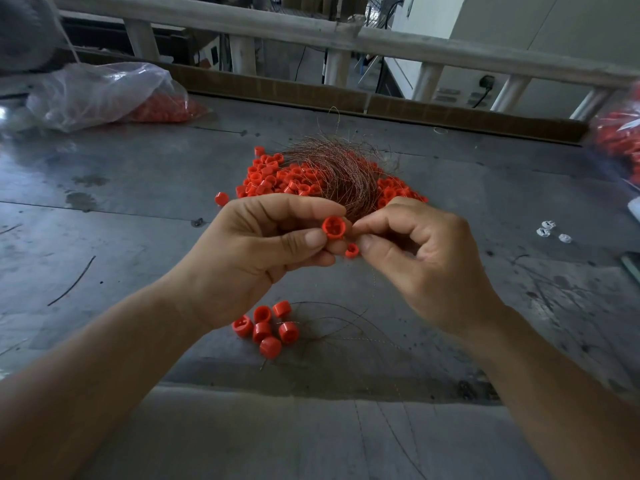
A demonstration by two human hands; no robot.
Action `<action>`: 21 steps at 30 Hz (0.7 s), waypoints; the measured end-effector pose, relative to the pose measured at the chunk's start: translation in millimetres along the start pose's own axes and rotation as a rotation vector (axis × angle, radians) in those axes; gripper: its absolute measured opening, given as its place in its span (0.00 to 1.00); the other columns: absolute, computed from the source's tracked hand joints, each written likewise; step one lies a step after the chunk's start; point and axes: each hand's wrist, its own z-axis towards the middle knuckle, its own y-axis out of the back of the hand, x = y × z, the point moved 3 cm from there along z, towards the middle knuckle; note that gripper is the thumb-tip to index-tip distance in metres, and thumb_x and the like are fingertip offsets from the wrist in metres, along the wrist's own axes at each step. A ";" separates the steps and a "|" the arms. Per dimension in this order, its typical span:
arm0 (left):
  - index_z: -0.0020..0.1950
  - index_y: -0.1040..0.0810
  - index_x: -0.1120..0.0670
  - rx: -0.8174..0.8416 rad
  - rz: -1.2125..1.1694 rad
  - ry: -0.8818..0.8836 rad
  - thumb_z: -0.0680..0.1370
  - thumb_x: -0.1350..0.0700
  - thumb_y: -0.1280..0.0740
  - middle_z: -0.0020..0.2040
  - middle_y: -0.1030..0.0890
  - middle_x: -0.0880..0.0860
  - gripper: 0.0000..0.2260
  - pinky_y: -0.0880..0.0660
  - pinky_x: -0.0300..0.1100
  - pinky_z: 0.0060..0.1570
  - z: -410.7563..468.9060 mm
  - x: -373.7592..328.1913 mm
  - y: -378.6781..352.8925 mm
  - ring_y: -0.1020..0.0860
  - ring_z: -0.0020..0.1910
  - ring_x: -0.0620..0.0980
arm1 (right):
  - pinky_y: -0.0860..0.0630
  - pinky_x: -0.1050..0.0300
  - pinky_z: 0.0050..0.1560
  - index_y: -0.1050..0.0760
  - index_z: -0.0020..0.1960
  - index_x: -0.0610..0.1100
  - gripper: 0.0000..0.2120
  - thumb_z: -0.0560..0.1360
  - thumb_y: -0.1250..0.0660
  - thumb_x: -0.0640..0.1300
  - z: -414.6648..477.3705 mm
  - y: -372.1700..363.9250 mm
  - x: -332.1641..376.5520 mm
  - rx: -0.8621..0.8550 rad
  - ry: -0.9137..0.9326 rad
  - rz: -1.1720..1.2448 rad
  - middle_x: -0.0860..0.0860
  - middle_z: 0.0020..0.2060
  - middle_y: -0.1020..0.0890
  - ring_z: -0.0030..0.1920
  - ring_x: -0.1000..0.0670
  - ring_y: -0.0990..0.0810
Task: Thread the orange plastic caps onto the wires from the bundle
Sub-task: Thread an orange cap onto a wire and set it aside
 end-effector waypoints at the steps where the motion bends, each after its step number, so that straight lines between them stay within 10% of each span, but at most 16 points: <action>1: 0.42 0.15 0.56 -0.003 -0.004 -0.003 0.62 0.61 0.31 0.39 0.16 0.54 0.11 0.22 0.34 0.36 0.5 -0.1 0.2 0.17 0.38 0.46 | 0.30 0.69 0.36 0.21 0.42 0.47 0.07 0.69 0.35 0.38 0.3 0.4 -0.3 0.005 -0.014 0.022 0.54 0.34 0.22 0.36 0.57 0.24; 12: 0.42 0.16 0.56 0.025 -0.043 0.003 0.64 0.61 0.32 0.42 0.16 0.54 0.10 0.22 0.35 0.37 0.7 0.2 -0.2 0.17 0.38 0.46 | 0.28 0.52 0.33 0.29 0.42 0.52 0.09 0.66 0.34 0.39 -0.2 -2.4 -4.8 0.036 -0.166 0.220 0.47 0.30 0.23 0.32 0.44 0.24; 21: 0.41 0.16 0.56 0.023 -0.083 0.054 0.63 0.60 0.32 0.40 0.16 0.54 0.09 0.22 0.34 0.37 0.7 1.6 0.1 0.17 0.39 0.47 | 0.22 0.58 0.36 0.26 0.39 0.51 0.06 0.69 0.32 0.53 7.1 19.8 -17.9 -0.030 -0.196 0.134 0.53 0.31 0.19 0.32 0.53 0.20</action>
